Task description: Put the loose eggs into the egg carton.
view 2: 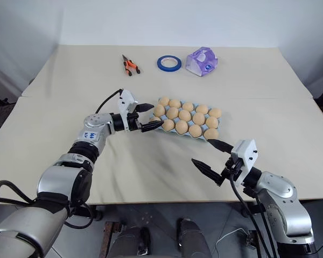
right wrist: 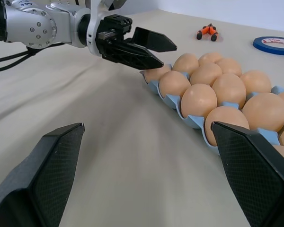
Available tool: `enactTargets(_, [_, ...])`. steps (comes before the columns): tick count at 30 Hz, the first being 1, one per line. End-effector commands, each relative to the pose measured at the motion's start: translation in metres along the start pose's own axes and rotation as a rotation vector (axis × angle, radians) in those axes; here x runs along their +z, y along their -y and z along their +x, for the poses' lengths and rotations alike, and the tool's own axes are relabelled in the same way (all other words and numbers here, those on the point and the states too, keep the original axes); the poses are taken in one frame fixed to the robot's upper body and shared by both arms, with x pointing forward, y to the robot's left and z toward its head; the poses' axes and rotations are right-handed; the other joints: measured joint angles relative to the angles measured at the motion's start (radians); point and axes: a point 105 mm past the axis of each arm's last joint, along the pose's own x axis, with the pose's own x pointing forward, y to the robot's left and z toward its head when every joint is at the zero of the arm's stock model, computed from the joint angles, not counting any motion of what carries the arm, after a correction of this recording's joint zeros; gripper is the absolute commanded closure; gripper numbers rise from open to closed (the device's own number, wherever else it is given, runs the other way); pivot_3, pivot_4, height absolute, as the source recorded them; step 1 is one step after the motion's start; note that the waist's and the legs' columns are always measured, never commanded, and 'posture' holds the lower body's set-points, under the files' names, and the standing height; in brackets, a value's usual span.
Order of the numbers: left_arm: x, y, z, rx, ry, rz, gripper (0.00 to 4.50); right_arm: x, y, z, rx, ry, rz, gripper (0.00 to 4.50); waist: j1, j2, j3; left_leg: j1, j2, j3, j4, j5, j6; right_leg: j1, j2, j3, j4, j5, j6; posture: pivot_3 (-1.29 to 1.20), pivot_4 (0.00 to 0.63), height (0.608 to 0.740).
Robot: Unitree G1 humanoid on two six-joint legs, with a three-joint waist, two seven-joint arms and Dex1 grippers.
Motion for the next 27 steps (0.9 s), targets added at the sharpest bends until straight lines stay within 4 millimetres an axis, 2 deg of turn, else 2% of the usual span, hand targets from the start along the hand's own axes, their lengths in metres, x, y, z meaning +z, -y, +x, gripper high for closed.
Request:
enactTargets(1, [0.036,-0.005,0.002,0.001,0.126,0.056,0.04,0.012,-0.001,0.001,0.014,0.032,-0.049,0.00,0.000,0.000,0.000,0.000,0.000,0.000,0.000,0.000,0.000,0.000,0.000,0.000,0.000,0.000,0.000,0.00,0.150,0.740])
enactTargets(4, [0.046,-0.007,-0.005,-0.012,0.180,0.030,0.04,0.013,0.001,0.003,0.025,0.031,-0.057,0.00,-0.001,0.000,0.000,0.000,0.000,0.000,0.000,0.000,0.000,0.000,0.000,0.000,0.000,0.000,0.000,0.00,0.150,0.740])
enactTargets(8, [0.050,-0.015,-0.030,0.017,0.228,-0.040,0.04,0.015,0.005,0.006,0.050,0.028,-0.069,0.00,-0.004,0.000,0.000,0.000,0.000,0.000,0.000,0.000,0.000,0.000,0.000,-0.001,0.001,0.000,0.000,0.00,0.150,0.740])
enactTargets(10, [0.046,-0.010,-0.050,-0.007,0.272,-0.018,0.04,0.015,0.007,0.008,0.068,0.020,-0.073,0.00,-0.007,0.001,0.000,0.001,0.000,0.001,0.000,0.000,0.000,0.000,0.001,-0.001,0.001,0.000,0.000,0.00,0.150,0.740])
enactTargets(18, [0.000,0.017,-0.118,-0.012,0.111,0.077,0.04,0.009,0.014,0.015,0.164,-0.031,-0.102,0.00,-0.002,0.000,0.000,0.003,0.002,0.001,0.000,0.001,-0.002,0.000,0.001,0.003,0.005,-0.001,-0.002,0.00,0.150,0.740])
enactTargets(22, [-0.009,0.027,-0.136,-0.042,0.061,0.076,0.04,0.011,0.021,0.021,0.198,-0.024,-0.109,0.00,0.001,0.001,0.000,0.003,0.000,0.000,0.001,0.001,-0.003,0.001,-0.002,0.002,0.005,-0.001,-0.002,0.00,0.150,0.740])
enactTargets(27, [-0.013,0.035,-0.145,-0.069,0.049,0.074,0.04,0.007,0.032,0.020,0.203,-0.030,-0.102,0.00,-0.001,0.001,0.000,0.003,-0.001,0.000,0.001,0.001,-0.002,0.001,-0.004,0.003,0.004,0.001,-0.001,0.00,0.150,0.740])
